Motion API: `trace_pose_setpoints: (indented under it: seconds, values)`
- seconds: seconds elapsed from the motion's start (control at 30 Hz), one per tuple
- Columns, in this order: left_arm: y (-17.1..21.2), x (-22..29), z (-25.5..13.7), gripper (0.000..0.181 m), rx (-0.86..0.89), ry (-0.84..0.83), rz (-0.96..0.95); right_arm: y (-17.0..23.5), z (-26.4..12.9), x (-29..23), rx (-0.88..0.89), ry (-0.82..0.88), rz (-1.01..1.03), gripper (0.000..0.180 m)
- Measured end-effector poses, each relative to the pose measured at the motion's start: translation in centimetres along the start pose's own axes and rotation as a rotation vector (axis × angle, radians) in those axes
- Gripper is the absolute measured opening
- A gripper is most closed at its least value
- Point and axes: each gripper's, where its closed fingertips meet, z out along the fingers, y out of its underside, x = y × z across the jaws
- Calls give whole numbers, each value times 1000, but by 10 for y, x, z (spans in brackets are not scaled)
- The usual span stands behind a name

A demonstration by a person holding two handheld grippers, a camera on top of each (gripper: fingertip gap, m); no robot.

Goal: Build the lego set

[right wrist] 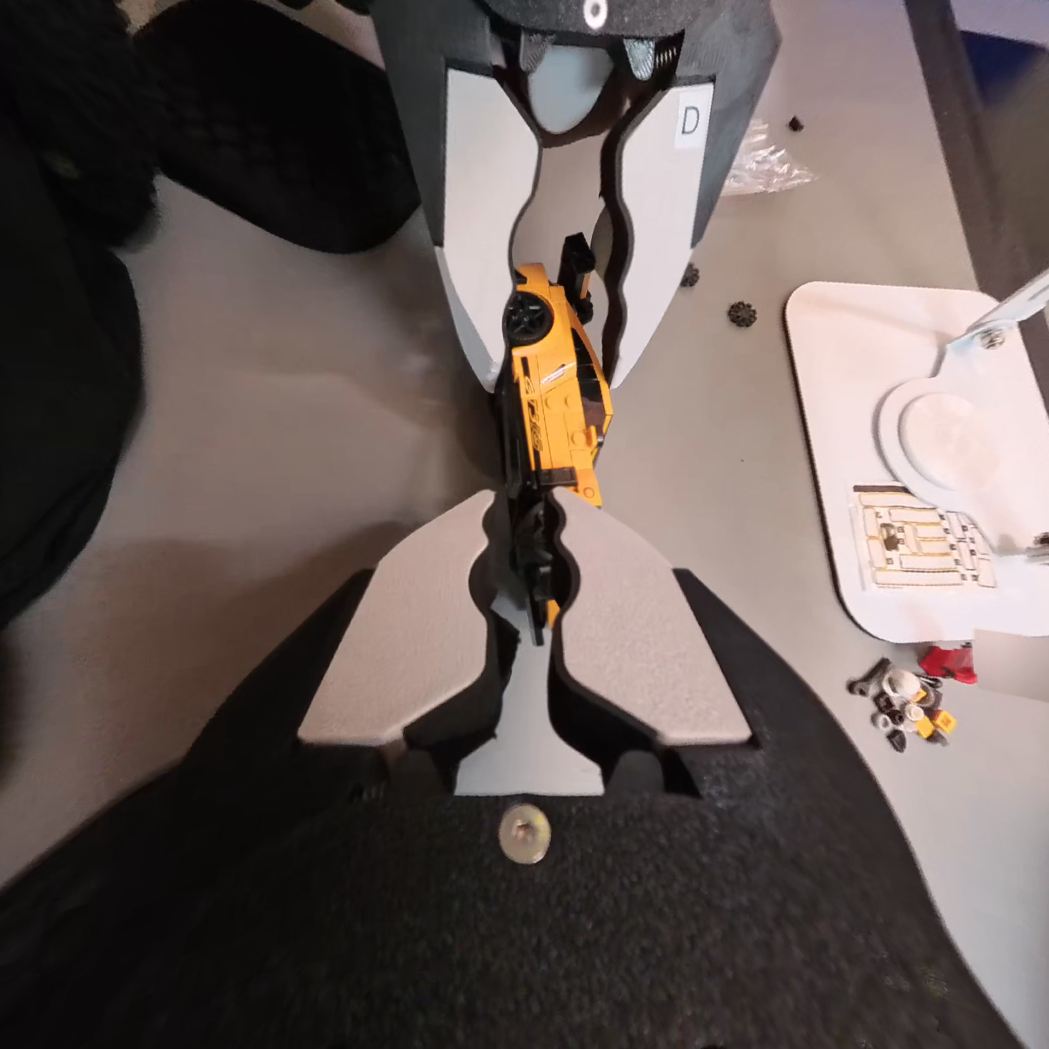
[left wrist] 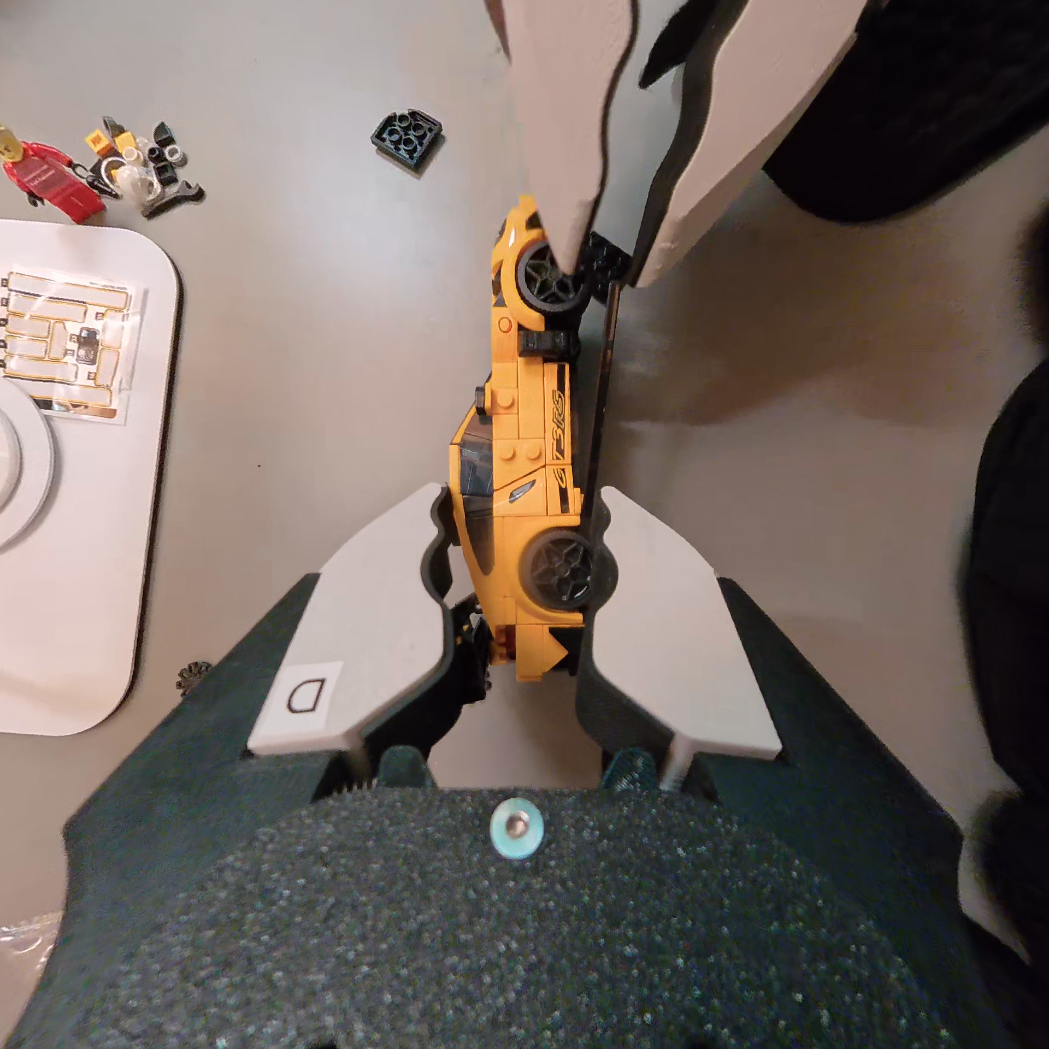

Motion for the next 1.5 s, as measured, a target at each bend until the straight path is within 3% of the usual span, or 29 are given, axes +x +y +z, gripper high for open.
trace_pose_setpoints:
  seconds: [0.23, 0.33, 0.63, 1.5]
  values:
    - [0, 0, 0, 46, -11, 0, 12, -8, 10, -4, 1, 1, -22, 17]
    - [0, 1, 0, 46, -7, -3, 13, -5, 16, -3, -32, 3, -47, 5]
    - [1, 3, -1, 56, 26, 3, 34, -10, 18, -7, 36, -25, 7, 2]
    - [0, -3, -1, 48, 57, -34, 24, -1, 27, -1, -65, 30, 109, 3]
